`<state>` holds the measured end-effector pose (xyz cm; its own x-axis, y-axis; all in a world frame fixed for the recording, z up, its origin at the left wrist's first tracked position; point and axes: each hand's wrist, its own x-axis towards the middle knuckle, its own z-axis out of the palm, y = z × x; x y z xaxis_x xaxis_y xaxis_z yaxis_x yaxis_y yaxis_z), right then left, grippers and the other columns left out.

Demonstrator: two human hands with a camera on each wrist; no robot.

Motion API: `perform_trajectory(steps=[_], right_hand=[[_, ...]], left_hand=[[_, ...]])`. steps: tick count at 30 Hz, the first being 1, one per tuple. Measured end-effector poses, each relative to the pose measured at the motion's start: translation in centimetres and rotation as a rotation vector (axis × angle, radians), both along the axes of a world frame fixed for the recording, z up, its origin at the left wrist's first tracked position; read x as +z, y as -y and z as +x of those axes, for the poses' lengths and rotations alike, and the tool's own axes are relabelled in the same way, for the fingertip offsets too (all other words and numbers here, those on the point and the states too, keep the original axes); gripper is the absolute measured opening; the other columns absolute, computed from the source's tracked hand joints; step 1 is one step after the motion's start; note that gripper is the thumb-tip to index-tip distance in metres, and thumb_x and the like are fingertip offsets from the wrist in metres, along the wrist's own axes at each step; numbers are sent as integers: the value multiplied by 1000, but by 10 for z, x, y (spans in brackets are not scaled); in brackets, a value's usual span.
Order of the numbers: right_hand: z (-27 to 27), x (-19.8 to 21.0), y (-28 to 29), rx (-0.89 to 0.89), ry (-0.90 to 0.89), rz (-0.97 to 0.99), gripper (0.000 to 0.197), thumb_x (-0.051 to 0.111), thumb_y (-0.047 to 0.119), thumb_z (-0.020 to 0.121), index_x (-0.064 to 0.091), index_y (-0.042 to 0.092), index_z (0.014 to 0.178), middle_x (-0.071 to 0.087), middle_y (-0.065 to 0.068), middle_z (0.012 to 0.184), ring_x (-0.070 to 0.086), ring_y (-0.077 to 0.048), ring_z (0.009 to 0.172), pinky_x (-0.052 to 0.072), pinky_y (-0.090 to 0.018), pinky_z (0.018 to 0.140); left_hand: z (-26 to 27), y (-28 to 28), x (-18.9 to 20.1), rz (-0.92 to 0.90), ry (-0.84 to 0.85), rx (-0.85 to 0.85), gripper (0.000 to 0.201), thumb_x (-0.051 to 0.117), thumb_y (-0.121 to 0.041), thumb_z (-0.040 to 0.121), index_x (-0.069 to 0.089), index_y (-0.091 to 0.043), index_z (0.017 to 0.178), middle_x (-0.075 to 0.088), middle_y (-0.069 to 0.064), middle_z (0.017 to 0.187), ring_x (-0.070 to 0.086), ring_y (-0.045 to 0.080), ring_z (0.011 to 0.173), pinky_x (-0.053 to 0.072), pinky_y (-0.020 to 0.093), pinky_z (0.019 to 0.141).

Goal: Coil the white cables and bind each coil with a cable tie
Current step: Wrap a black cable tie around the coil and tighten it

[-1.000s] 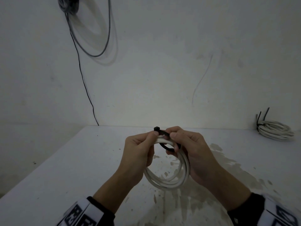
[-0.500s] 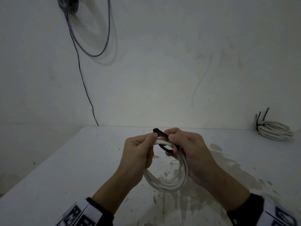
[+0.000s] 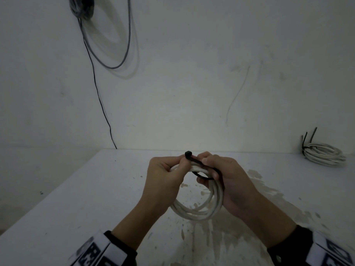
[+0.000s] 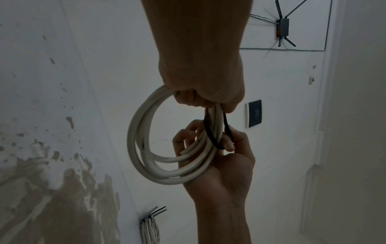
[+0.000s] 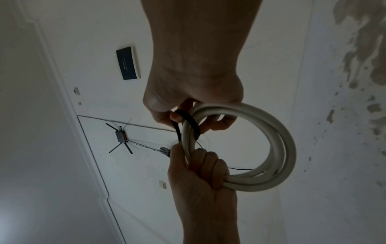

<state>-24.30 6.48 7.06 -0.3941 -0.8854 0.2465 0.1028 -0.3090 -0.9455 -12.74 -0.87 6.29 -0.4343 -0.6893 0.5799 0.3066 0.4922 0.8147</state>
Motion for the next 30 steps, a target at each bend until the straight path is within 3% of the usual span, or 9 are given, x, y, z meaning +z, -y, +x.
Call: perform_trajectory(steps=[4, 8, 18, 27, 30], right_hand=[[2, -1, -1, -18, -8, -57, 27, 54, 23, 72, 44, 8, 52, 47, -1, 60, 56, -13, 72, 47, -27, 67], [4, 0, -2, -31, -21, -107, 34, 52, 23, 74, 45, 17, 41, 47, 0, 56, 52, -13, 66, 49, -21, 63], [3, 0, -1, -40, -80, -105, 35, 52, 22, 74, 44, 18, 40, 46, 2, 56, 47, -19, 71, 43, -30, 68], [3, -2, -1, -30, -97, -73, 38, 52, 25, 76, 42, 20, 39, 46, 5, 53, 51, -7, 62, 44, -28, 68], [3, -3, 0, -46, -99, -72, 48, 56, 21, 85, 42, 22, 39, 46, 7, 51, 52, -6, 59, 45, -27, 66]], left_hand=[[0, -1, 1, 33, -43, 4, 29, 53, -8, 91, 76, -12, 74, 35, -3, 37, 25, 7, 35, 27, 11, 40], [-1, -1, 0, 125, -53, 1, 34, 51, -4, 91, 75, -14, 69, 34, -3, 36, 25, 8, 33, 25, 14, 37], [-2, 0, -2, 149, -35, -3, 38, 50, -4, 92, 76, -16, 66, 33, 2, 38, 24, 9, 33, 23, 16, 39], [-2, -2, 2, 23, 12, 46, 41, 51, -1, 91, 72, -20, 62, 42, -10, 33, 29, 3, 32, 27, 11, 39], [-2, -4, 1, -7, 27, 53, 37, 50, 2, 90, 71, -17, 67, 44, -12, 31, 35, 2, 30, 27, 8, 40]])
